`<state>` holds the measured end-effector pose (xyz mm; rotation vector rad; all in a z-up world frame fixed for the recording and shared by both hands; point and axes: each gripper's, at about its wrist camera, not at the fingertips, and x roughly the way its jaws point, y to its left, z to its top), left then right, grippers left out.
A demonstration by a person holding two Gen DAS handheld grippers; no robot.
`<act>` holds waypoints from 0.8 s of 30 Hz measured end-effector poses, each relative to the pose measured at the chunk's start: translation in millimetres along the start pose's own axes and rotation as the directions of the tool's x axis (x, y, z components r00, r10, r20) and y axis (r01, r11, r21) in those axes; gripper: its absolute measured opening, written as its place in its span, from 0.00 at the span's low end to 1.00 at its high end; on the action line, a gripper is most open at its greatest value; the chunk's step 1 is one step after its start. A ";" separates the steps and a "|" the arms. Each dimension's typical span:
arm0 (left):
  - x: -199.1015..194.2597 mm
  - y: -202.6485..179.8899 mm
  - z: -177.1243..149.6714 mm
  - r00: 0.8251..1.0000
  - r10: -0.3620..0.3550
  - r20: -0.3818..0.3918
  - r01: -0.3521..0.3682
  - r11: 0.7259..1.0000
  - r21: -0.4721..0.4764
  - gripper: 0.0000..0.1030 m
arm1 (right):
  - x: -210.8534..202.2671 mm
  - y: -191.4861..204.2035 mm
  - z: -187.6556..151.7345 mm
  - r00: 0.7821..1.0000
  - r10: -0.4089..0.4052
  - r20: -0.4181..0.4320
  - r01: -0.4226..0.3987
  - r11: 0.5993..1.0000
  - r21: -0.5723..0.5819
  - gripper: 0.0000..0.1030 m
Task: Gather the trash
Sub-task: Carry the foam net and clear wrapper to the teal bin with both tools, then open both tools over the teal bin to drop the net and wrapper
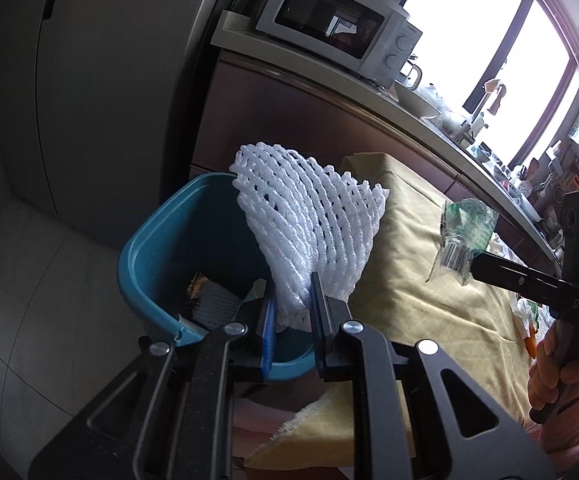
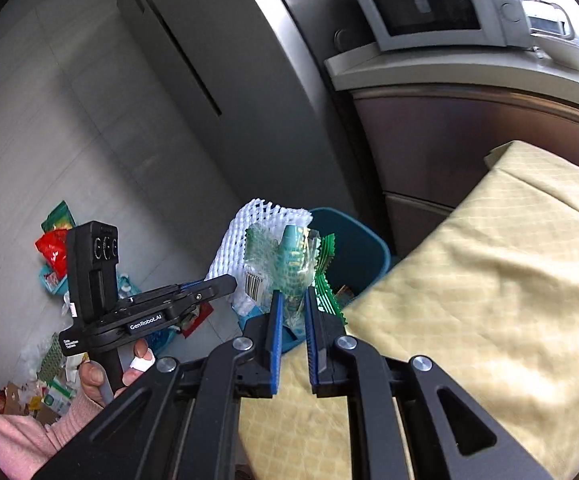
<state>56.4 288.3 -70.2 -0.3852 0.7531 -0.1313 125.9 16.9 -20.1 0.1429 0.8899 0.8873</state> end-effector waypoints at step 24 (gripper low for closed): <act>40.4 42.2 -3.7 0.995 0.084 -0.062 -0.090 0.992 -0.088 0.22 | 112.8 12.4 16.1 0.970 -0.079 -0.229 0.079 0.997 -0.010 0.11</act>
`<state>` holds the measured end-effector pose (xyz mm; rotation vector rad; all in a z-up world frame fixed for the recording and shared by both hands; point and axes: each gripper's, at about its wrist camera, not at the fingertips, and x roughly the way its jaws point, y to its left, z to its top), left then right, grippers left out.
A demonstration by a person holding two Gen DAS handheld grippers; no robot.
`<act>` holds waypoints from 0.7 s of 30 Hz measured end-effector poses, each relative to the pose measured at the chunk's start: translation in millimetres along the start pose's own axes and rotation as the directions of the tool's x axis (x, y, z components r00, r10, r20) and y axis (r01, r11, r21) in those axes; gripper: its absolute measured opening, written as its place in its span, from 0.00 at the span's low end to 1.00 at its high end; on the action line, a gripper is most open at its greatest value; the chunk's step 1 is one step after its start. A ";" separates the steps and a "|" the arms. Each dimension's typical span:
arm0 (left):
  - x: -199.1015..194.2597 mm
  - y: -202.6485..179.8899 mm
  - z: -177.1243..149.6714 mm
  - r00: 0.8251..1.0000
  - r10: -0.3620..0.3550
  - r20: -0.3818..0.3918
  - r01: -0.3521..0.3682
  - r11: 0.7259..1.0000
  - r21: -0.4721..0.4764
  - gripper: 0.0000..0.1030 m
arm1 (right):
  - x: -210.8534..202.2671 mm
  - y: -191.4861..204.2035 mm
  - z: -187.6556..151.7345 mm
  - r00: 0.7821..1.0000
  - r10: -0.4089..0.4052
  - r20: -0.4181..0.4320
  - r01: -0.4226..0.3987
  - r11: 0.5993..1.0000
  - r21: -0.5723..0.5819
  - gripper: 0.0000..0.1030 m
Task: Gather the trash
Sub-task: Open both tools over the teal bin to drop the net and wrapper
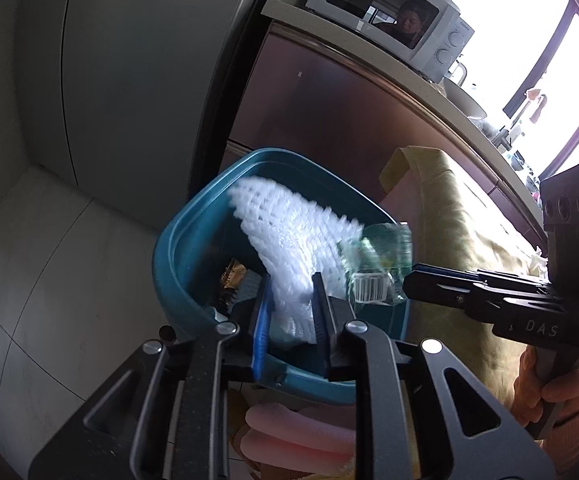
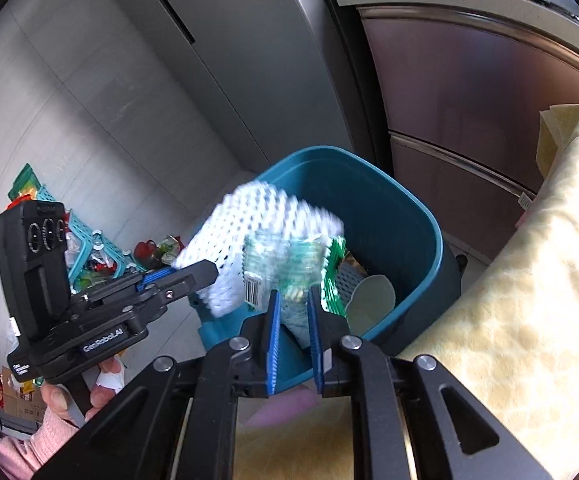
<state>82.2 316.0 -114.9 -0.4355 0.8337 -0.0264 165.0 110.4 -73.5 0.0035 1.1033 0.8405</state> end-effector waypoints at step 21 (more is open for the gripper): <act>-32.2 -54.1 -2.7 0.992 -0.086 0.095 0.073 0.988 0.135 0.43 | -66.8 -14.2 -28.9 0.989 0.034 0.144 -0.035 0.999 0.000 0.29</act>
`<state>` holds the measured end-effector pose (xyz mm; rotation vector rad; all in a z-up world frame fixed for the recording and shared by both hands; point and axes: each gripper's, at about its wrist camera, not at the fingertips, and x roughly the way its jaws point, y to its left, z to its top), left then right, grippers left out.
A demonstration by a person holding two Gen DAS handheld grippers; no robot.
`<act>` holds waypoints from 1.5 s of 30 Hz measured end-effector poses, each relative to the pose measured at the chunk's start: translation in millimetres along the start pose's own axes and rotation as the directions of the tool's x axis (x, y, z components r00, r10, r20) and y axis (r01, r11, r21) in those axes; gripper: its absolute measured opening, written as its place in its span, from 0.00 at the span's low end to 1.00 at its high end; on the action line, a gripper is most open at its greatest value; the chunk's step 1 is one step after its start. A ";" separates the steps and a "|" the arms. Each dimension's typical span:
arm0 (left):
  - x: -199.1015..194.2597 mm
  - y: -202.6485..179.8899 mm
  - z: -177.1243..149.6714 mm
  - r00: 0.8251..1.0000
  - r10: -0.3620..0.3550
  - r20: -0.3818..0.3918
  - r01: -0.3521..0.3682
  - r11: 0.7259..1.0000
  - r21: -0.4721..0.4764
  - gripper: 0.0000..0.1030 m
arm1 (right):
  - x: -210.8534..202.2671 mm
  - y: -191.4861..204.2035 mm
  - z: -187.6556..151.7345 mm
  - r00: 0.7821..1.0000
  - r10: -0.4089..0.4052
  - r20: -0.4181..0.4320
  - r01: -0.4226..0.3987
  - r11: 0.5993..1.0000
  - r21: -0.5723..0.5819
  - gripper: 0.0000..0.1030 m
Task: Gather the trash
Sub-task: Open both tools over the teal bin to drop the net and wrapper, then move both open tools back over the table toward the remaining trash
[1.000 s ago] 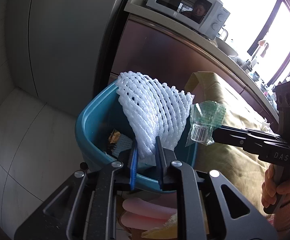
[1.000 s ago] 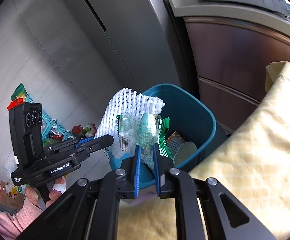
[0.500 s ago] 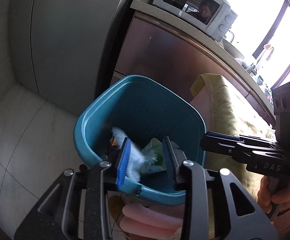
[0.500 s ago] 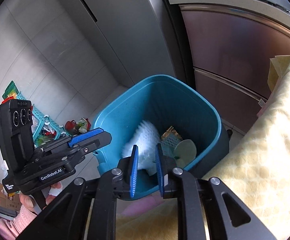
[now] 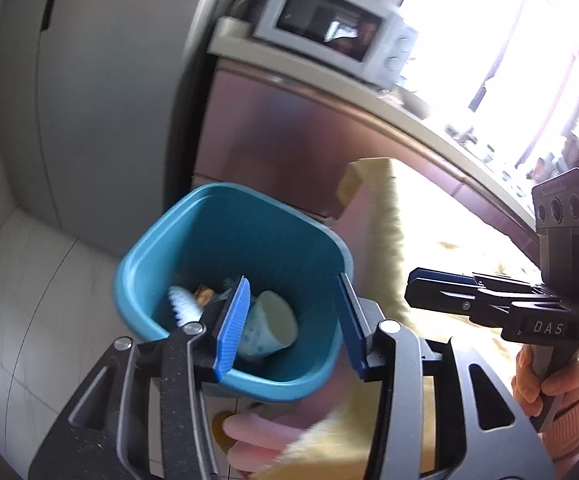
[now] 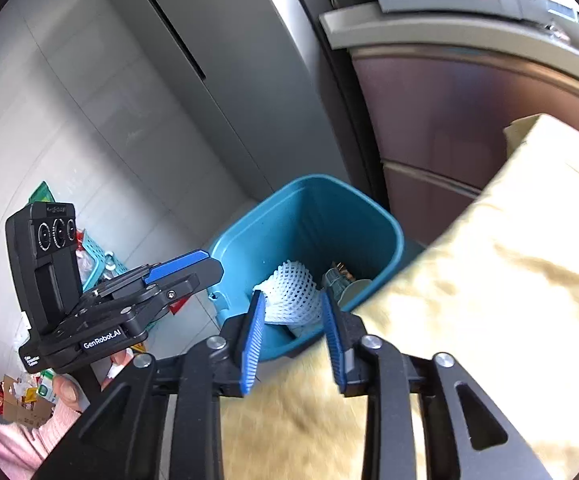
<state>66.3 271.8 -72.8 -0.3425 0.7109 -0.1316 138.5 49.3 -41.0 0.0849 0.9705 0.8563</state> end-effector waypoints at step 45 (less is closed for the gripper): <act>100.4 -345.6 -73.1 0.813 -0.402 -0.421 0.542 0.786 0.296 0.55 | -286.4 -211.6 -188.2 0.831 -0.482 0.277 0.267 0.783 0.561 0.42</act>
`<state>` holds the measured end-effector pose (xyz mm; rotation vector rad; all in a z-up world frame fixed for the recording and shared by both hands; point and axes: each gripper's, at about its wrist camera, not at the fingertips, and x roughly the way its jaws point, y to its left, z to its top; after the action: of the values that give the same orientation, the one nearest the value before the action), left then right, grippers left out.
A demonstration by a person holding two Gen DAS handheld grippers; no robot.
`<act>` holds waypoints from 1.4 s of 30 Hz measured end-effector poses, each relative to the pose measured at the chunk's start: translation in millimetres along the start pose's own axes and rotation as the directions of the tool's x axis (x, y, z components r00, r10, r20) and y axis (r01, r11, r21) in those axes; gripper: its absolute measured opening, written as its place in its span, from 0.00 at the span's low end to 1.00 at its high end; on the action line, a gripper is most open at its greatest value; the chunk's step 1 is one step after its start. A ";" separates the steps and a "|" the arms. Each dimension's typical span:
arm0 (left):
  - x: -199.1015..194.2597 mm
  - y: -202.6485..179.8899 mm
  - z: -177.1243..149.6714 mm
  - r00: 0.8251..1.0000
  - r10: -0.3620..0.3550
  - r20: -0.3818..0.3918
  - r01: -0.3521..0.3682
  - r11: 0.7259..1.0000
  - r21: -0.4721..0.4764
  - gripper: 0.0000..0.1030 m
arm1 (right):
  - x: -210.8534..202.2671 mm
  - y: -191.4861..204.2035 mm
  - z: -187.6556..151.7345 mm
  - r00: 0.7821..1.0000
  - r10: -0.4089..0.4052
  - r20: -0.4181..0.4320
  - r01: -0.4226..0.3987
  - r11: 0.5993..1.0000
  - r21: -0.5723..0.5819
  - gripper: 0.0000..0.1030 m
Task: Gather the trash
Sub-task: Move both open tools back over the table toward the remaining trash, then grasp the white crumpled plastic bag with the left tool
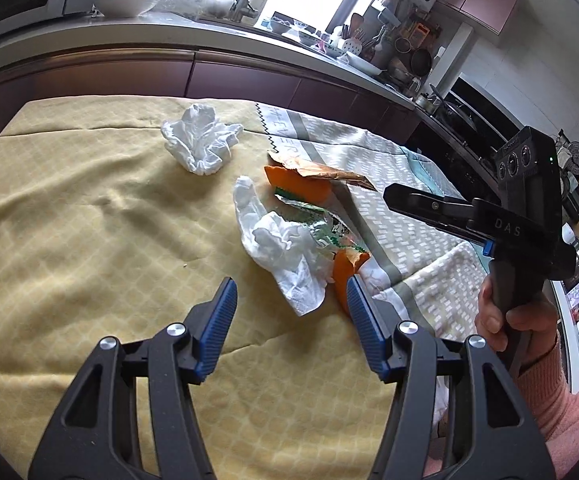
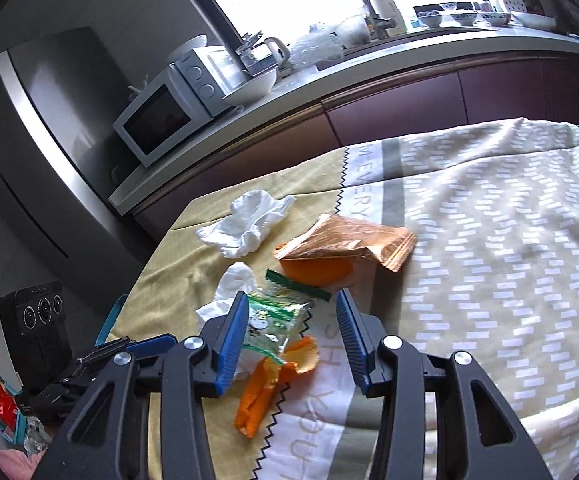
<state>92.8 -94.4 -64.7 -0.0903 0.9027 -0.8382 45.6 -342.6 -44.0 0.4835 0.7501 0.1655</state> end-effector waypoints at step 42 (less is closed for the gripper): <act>36.0 3.0 8.4 0.997 -0.016 -0.077 0.012 0.998 -0.054 0.08 | 35.4 -67.5 6.9 0.988 0.154 0.002 -0.147 0.939 0.310 0.10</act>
<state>112.6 -119.0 -84.2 -0.1113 0.9986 -0.8352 74.3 -393.3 -93.7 0.8404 0.7646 0.1980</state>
